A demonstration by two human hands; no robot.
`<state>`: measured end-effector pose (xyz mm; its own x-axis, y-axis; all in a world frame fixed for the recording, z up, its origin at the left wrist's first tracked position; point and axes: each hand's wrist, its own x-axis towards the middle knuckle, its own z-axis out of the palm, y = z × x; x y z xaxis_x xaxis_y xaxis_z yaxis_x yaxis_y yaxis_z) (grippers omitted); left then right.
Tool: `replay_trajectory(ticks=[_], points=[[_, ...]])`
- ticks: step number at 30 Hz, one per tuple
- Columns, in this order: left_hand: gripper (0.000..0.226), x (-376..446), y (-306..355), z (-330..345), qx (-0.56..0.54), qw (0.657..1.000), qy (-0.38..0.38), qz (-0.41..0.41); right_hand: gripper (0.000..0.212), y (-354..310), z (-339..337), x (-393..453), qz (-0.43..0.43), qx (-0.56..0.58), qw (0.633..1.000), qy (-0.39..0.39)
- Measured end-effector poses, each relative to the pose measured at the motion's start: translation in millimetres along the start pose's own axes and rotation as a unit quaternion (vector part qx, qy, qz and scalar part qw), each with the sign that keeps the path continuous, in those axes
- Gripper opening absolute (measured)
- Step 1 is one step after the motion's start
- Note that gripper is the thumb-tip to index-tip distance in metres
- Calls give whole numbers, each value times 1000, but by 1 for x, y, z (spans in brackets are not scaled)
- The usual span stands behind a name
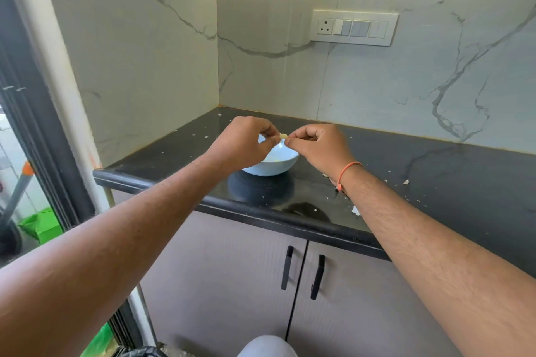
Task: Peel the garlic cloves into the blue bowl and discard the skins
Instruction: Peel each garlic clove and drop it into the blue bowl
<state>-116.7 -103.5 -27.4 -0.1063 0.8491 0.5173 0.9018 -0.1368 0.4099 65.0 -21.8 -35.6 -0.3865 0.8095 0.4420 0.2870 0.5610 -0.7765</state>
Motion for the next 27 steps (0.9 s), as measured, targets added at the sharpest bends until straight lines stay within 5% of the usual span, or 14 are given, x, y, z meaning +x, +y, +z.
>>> replay_trajectory(ticks=[9,21,27], points=[[19,13,32,27,-26,995,8,94,9,17,-43,-20,36,46,998,-1],[13,20,95,70,-200,977,-54,41,5,41,-109,-44,99,102,989,29],[16,19,109,76,-310,946,-83,-44,19,52,-124,-47,21,24,998,49]])
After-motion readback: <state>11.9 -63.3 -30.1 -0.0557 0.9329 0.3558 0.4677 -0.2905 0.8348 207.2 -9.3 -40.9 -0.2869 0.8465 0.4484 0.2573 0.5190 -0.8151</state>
